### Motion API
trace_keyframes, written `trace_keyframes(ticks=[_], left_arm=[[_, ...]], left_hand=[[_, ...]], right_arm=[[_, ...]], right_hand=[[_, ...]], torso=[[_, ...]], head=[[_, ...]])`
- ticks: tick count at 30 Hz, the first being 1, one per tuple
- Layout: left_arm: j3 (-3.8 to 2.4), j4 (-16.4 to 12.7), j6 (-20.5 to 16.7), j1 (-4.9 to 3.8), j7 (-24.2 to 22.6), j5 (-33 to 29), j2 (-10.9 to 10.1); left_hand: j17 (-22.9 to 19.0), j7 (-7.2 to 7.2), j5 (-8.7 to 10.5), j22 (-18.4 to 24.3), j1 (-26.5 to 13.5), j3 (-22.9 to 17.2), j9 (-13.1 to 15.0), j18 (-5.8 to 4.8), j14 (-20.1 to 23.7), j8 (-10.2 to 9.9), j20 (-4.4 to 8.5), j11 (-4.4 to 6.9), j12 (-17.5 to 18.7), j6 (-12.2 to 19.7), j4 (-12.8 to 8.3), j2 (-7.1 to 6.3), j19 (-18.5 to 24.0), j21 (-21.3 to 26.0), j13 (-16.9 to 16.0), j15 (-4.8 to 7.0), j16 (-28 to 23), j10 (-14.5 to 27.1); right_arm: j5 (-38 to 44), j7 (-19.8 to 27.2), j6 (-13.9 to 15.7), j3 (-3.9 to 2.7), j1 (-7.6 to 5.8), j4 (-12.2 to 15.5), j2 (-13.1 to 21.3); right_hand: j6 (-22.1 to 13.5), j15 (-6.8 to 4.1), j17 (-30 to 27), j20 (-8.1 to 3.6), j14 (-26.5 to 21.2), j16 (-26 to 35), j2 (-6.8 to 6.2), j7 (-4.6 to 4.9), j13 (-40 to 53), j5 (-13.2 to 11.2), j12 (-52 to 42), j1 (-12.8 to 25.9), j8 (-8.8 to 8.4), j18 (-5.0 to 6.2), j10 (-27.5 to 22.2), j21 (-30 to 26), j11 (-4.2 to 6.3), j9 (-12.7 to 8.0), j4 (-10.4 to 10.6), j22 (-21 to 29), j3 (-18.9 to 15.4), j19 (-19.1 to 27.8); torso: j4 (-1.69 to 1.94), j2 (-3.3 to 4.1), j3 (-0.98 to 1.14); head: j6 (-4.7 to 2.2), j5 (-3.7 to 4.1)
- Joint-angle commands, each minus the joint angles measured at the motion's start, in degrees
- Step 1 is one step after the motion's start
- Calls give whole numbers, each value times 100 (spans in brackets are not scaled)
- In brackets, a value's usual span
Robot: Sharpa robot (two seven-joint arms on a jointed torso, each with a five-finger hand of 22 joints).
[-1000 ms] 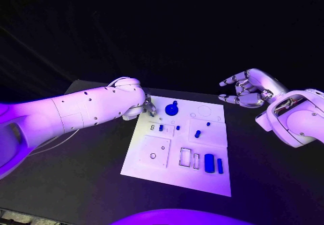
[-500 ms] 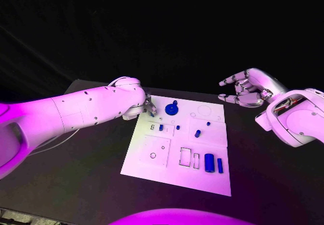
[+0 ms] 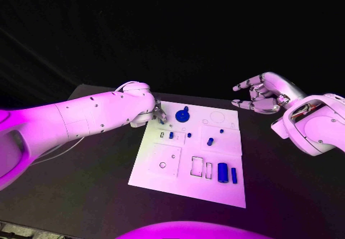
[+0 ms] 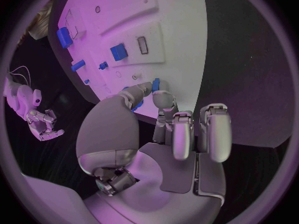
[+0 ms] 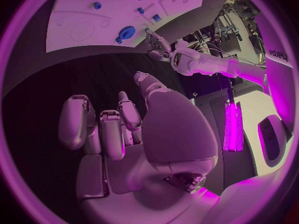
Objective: Assemble the parts on the task board
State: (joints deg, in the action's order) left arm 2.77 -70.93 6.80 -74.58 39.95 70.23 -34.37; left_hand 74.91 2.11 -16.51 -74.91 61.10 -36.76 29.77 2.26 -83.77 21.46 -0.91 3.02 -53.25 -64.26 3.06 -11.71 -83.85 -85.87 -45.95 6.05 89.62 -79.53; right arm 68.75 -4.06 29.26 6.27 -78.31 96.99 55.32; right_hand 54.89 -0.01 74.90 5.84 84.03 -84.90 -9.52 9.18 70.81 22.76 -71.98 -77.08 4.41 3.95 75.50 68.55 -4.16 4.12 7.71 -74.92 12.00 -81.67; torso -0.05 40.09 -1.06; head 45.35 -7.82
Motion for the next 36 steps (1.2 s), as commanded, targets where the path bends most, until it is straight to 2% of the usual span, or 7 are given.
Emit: trace_keyframes(ticks=[1,26,33,36], left_arm=[[-2,-2,146,0,238,77,17],[-2,-4,275,3,232,75,12],[-2,0,309,3,231,73,8],[-2,1,303,3,232,72,6]], left_hand=[[1509,-155,22,-1039,4,48,-12,-82,-623,39,35,29,-5,-128,10,-80,-241,-29,8,3,38,13],[1509,-159,92,-1037,1,240,-77,-81,-623,43,37,29,-6,-148,122,-156,-238,-24,3,4,38,24],[1509,-157,110,-1037,4,456,-133,-81,-623,44,35,26,-8,-167,237,-160,-236,-20,1,2,38,27],[1509,-157,111,-1035,21,663,-177,-80,-623,43,32,23,-10,-178,323,-151,-234,-17,-1,1,38,32]], right_arm=[[28,1,-19,-1,-1,13,-4],[28,5,-27,-1,-1,13,-21],[28,6,-26,-1,-1,14,-22],[28,5,-25,-1,-1,14,-23]], right_hand=[[44,-18,758,8,396,33,-36,-12,-5,20,26,31,17,26,-13,-20,11,-4,21,-854,-4,38],[44,-18,758,8,396,33,-36,-12,-5,20,26,31,17,26,-13,-20,11,-4,21,-854,-4,38],[44,-19,758,8,396,33,-36,-12,-5,21,26,32,16,26,-12,-21,12,-4,24,-854,-5,38],[46,-20,757,6,396,34,-37,-13,-6,24,27,35,14,26,-10,-22,13,-5,33,-854,-10,38]], torso=[[-2,-1,-2],[-1,0,0],[-1,0,0],[1,0,0]], head=[[4,2],[33,2],[36,6],[41,8]])
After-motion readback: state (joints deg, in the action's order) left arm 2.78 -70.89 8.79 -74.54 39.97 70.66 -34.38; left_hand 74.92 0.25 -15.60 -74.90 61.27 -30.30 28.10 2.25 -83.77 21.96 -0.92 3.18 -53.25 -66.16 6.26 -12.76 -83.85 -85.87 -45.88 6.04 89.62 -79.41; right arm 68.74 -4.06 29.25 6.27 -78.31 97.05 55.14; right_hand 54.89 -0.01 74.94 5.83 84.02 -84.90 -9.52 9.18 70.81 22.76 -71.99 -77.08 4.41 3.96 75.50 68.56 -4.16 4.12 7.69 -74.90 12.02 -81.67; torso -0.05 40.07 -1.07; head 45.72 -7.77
